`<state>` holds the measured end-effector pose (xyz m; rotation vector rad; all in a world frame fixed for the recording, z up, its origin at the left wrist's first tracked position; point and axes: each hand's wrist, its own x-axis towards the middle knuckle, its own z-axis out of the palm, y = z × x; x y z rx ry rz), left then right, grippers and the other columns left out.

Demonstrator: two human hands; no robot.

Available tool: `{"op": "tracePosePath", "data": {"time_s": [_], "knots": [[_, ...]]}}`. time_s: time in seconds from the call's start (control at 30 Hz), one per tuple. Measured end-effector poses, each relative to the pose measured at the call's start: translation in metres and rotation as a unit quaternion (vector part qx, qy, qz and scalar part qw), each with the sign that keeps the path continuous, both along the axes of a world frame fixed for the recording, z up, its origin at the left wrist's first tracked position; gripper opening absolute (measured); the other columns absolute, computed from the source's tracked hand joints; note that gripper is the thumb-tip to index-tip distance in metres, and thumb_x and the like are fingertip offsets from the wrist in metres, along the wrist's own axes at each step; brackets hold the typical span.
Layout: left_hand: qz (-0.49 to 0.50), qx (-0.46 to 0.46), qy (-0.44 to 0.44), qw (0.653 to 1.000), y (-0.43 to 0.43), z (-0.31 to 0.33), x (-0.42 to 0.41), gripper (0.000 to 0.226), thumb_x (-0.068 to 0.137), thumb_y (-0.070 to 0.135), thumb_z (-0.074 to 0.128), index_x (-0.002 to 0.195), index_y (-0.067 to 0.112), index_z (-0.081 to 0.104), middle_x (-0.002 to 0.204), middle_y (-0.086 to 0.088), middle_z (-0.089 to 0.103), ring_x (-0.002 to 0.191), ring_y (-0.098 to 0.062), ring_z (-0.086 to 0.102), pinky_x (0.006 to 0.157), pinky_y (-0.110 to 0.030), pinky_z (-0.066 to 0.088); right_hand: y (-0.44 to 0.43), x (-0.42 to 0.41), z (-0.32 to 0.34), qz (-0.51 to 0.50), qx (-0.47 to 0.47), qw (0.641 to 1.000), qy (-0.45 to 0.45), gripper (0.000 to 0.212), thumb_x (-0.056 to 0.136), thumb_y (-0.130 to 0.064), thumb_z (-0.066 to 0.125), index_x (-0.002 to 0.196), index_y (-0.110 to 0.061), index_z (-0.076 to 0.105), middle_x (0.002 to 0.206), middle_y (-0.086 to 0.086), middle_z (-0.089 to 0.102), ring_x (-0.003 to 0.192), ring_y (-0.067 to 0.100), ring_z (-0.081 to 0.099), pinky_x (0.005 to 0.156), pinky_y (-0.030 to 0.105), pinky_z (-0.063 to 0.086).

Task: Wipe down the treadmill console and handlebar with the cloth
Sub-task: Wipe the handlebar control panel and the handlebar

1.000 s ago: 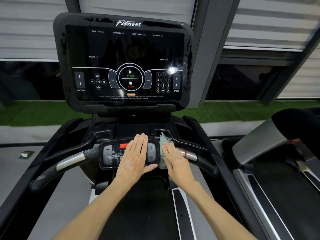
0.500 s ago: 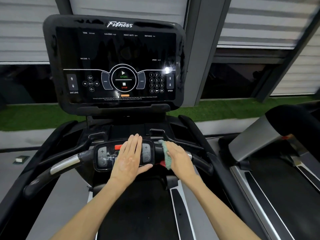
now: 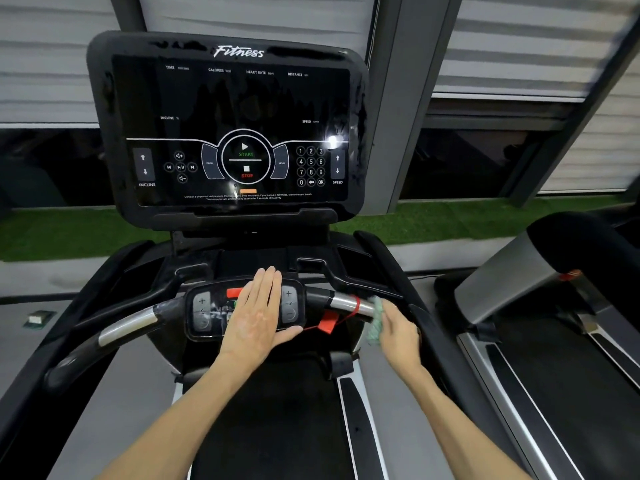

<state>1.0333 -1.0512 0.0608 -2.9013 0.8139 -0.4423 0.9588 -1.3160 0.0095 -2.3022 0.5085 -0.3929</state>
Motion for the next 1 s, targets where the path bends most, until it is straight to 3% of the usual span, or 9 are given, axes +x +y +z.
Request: {"op": "tracePosePath", "data": {"time_s": [0.1, 0.2, 0.3, 0.4, 0.53, 0.63, 0.73, 0.83, 1.0], "knots": [[-0.007, -0.002, 0.002, 1.000, -0.001, 0.000, 0.000, 0.108, 0.078, 0.073, 0.051, 0.147, -0.008, 0.032, 0.151, -0.024, 0.038, 0.142, -0.036, 0.036, 0.115, -0.047, 0.034, 0.060, 0.032, 0.025, 0.169, -0.009, 0.983, -0.065, 0.030, 0.095, -0.041, 0.046, 0.116, -0.028, 0.063, 0.100, -0.002, 0.065, 0.091, 0.017, 0.064, 0.086, 0.042, 0.053], [-0.010, -0.010, 0.007, 1.000, -0.001, -0.001, 0.001, 0.108, 0.076, 0.071, 0.056, 0.147, -0.007, 0.033, 0.151, -0.024, 0.038, 0.142, -0.036, 0.036, 0.116, -0.046, 0.032, 0.108, 0.052, 0.042, 0.173, -0.130, 0.970, -0.107, 0.030, 0.086, -0.008, 0.059, 0.115, -0.016, 0.061, 0.103, 0.000, 0.064, 0.099, 0.016, 0.057, 0.091, 0.033, 0.049], [-0.009, -0.002, 0.003, 1.000, 0.000, -0.001, 0.001, 0.105, 0.082, 0.075, 0.041, 0.147, -0.007, 0.032, 0.150, -0.024, 0.038, 0.141, -0.035, 0.036, 0.117, -0.045, 0.030, 0.081, 0.043, 0.038, 0.208, -0.203, 0.952, -0.096, 0.045, 0.082, -0.012, 0.057, 0.126, -0.020, 0.052, 0.111, -0.007, 0.057, 0.101, 0.011, 0.052, 0.090, 0.031, 0.045], [-0.002, 0.003, 0.006, 1.000, 0.000, 0.000, 0.001, 0.105, 0.084, 0.076, 0.029, 0.148, -0.007, 0.029, 0.152, -0.023, 0.036, 0.142, -0.035, 0.034, 0.117, -0.044, 0.029, 0.040, 0.026, 0.027, 0.169, -0.059, 0.983, -0.050, 0.042, 0.091, -0.026, 0.041, 0.129, -0.038, 0.051, 0.116, -0.016, 0.057, 0.103, 0.008, 0.056, 0.090, 0.032, 0.049], [-0.001, -0.004, -0.002, 1.000, -0.001, 0.001, -0.002, 0.107, 0.081, 0.075, 0.044, 0.148, -0.006, 0.028, 0.152, -0.023, 0.036, 0.143, -0.035, 0.034, 0.117, -0.044, 0.030, 0.006, -0.003, 0.014, 0.079, 0.008, 0.996, -0.030, 0.058, 0.092, -0.002, 0.046, 0.123, -0.050, 0.051, 0.106, -0.013, 0.064, 0.087, -0.004, 0.061, 0.073, 0.008, 0.047], [-0.003, -0.007, 0.001, 1.000, -0.001, 0.003, -0.002, 0.107, 0.080, 0.075, 0.044, 0.148, -0.006, 0.028, 0.152, -0.023, 0.037, 0.142, -0.035, 0.035, 0.117, -0.045, 0.032, -0.017, -0.018, 0.000, 0.025, -0.040, 0.999, 0.009, 0.062, 0.086, 0.002, 0.047, 0.129, -0.042, 0.048, 0.099, -0.010, 0.065, 0.080, 0.002, 0.062, 0.068, 0.010, 0.046], [0.001, -0.009, 0.015, 1.000, -0.001, 0.003, -0.003, 0.107, 0.080, 0.075, 0.043, 0.148, -0.006, 0.028, 0.153, -0.022, 0.036, 0.143, -0.034, 0.034, 0.116, -0.045, 0.033, -0.026, -0.019, -0.004, -0.033, -0.061, 0.996, 0.057, 0.039, 0.090, 0.002, 0.045, 0.121, -0.017, 0.057, 0.072, -0.007, 0.058, 0.062, 0.005, 0.054, 0.050, 0.008, 0.035], [-0.001, -0.013, 0.025, 1.000, 0.000, 0.001, -0.001, 0.104, 0.083, 0.076, 0.037, 0.148, -0.005, 0.029, 0.153, -0.022, 0.036, 0.144, -0.034, 0.033, 0.116, -0.045, 0.034, -0.016, -0.009, 0.002, -0.061, -0.006, 0.998, 0.026, 0.032, 0.099, -0.007, 0.039, 0.117, -0.017, 0.063, 0.069, -0.009, 0.058, 0.064, 0.011, 0.058, 0.057, 0.017, 0.041], [-0.003, -0.018, 0.020, 1.000, 0.017, 0.005, 0.001, 0.095, 0.088, 0.070, 0.022, 0.149, -0.002, 0.030, 0.156, -0.019, 0.031, 0.144, -0.031, 0.031, 0.116, -0.044, 0.030, 0.050, 0.006, 0.066, 0.063, 0.061, 0.991, -0.101, 0.046, 0.101, -0.005, 0.037, 0.100, -0.047, 0.058, 0.089, -0.024, 0.064, 0.083, -0.009, 0.062, 0.069, 0.000, 0.039]]}}
